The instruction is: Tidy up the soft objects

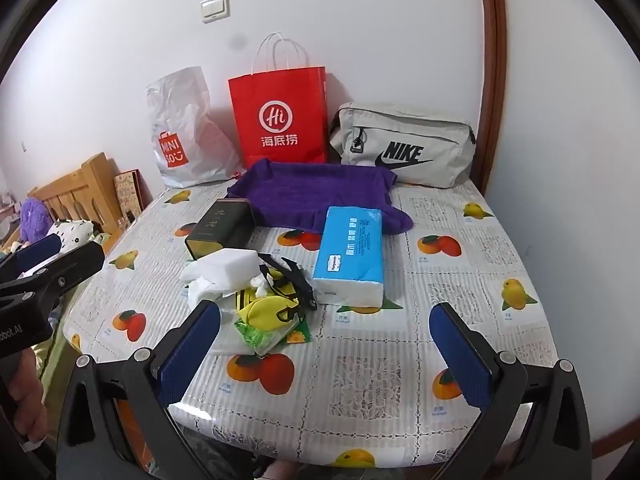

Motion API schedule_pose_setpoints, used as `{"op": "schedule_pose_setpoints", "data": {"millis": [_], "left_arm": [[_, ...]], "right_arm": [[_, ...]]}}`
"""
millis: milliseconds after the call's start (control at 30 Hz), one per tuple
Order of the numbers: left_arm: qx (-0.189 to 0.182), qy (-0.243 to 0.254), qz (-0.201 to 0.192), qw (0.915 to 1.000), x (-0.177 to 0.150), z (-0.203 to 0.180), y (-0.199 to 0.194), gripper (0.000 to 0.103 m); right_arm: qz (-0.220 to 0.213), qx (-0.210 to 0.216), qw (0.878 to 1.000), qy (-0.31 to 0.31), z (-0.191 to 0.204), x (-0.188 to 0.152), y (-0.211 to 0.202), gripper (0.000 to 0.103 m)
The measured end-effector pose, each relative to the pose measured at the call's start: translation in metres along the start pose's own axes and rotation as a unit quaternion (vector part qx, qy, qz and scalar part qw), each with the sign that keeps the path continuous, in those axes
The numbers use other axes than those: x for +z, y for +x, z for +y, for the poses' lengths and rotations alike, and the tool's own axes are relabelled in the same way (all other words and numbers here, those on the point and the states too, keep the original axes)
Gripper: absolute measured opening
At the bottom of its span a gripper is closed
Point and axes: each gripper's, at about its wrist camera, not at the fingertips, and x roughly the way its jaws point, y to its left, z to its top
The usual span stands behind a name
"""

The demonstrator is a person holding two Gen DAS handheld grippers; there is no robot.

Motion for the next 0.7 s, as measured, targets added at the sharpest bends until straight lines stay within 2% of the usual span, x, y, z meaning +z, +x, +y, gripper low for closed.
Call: {"op": "schedule_pose_setpoints", "data": {"millis": [700], "left_arm": [[0.016, -0.002, -0.003, 0.9999, -0.0035, 0.0077, -0.0026, 0.103]], "right_arm": [[0.001, 0.003, 1.000, -0.011, 0.0063, -0.0016, -0.0081, 0.103]]}}
